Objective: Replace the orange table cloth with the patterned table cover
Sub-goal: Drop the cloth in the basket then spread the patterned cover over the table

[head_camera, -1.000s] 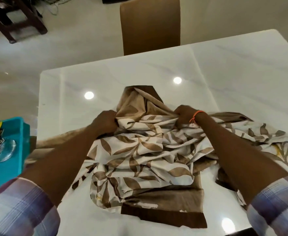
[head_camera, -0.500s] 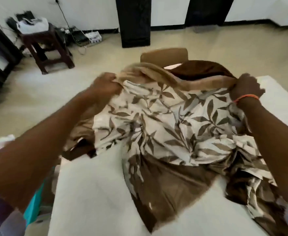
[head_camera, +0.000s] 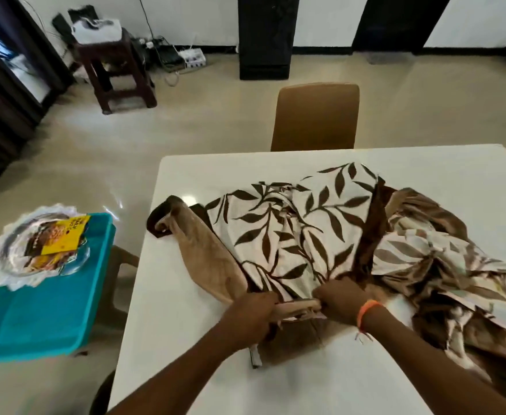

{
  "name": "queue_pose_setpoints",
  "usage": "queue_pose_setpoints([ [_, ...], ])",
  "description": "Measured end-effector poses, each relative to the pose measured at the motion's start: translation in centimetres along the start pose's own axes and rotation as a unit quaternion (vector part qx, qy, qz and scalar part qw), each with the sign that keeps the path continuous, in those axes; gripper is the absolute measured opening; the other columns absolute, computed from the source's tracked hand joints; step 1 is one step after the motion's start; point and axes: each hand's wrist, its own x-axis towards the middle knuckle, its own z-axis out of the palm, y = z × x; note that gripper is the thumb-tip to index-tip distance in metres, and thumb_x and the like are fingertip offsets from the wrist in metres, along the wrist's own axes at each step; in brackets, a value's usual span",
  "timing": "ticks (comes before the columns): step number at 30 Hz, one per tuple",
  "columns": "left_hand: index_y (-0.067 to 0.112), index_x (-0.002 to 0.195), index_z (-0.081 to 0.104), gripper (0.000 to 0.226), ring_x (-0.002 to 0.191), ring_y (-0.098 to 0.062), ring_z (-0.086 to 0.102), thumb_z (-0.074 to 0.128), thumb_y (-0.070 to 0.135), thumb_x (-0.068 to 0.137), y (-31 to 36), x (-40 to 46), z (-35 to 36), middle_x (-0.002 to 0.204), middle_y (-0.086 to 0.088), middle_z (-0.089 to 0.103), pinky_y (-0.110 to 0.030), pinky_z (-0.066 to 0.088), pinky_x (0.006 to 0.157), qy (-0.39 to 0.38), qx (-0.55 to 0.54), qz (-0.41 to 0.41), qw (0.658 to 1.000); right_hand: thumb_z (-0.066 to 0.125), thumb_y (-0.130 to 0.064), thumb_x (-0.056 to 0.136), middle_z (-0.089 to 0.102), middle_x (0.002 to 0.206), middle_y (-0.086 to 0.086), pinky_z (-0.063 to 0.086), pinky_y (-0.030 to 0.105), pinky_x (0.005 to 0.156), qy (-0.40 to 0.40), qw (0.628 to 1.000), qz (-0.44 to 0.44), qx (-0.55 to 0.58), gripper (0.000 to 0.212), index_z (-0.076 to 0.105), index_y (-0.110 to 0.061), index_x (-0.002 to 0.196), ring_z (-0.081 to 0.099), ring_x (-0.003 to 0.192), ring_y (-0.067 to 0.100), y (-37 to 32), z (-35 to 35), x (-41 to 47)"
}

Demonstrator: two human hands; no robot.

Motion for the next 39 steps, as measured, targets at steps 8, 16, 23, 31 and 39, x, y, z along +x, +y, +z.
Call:
queue_pose_setpoints([
  [8,0.015,0.107,0.069,0.047,0.083,-0.018,0.063,0.074,0.051,0.077,-8.4,-3.3,-0.8,0.100,-0.001,0.068,-0.033,0.052,0.073,-0.287,0.017,-0.115,0.951,0.078,-0.040,0.071,0.060,0.127,0.005,0.048,0.035,0.095,-0.250,0.966,0.062,0.031,0.060,0.057,-0.018,0.124,0.058,0.114,0.026,-1.3,0.7,-0.5],
  [16,0.016,0.121,0.060,0.034,0.115,-0.025,0.057,0.065,0.026,0.089,-13.6,3.8,-6.9,0.124,-0.006,0.061,-0.038,0.048,0.099,0.204,-0.041,-0.146,0.967,0.055,-0.004,0.082,0.051,0.135,0.010,0.048,0.043,0.094,0.193,0.967,0.034,0.165,0.052,0.049,-0.014,0.133,0.052,0.120,0.031,-5.2,-7.5,10.4],
  [23,0.013,0.146,0.035,0.058,0.125,-0.032,0.049,0.056,0.035,0.096,-16.5,11.0,-7.3,0.139,-0.013,0.051,-0.043,0.042,0.102,0.153,-0.172,-0.179,0.956,0.051,-0.003,0.085,0.027,0.155,0.017,0.023,0.049,0.116,0.299,0.938,0.116,0.135,0.058,0.039,-0.007,0.141,0.023,0.143,0.035,-2.9,-9.9,20.3],
  [31,0.012,0.094,0.073,0.024,0.079,-0.013,0.058,0.081,0.024,0.075,-16.8,10.3,-9.8,0.087,0.002,0.067,-0.023,0.042,0.064,-0.027,-0.210,-0.116,0.970,0.070,-0.004,0.079,0.051,0.088,0.005,0.052,0.039,0.079,-0.160,0.982,0.067,0.069,0.019,0.056,-0.009,0.090,0.054,0.078,0.019,-1.2,-15.4,19.1],
  [39,0.024,0.063,0.037,0.037,0.071,-0.007,0.048,0.064,0.007,0.083,-14.2,5.1,-21.3,0.072,0.008,0.050,-0.020,0.035,0.065,0.312,-0.164,-0.027,0.936,0.052,-0.018,0.074,0.060,0.067,0.005,0.030,0.035,0.067,0.564,0.820,0.054,0.083,0.005,0.054,-0.016,0.069,0.056,0.078,0.032,-0.8,-20.8,16.4],
])
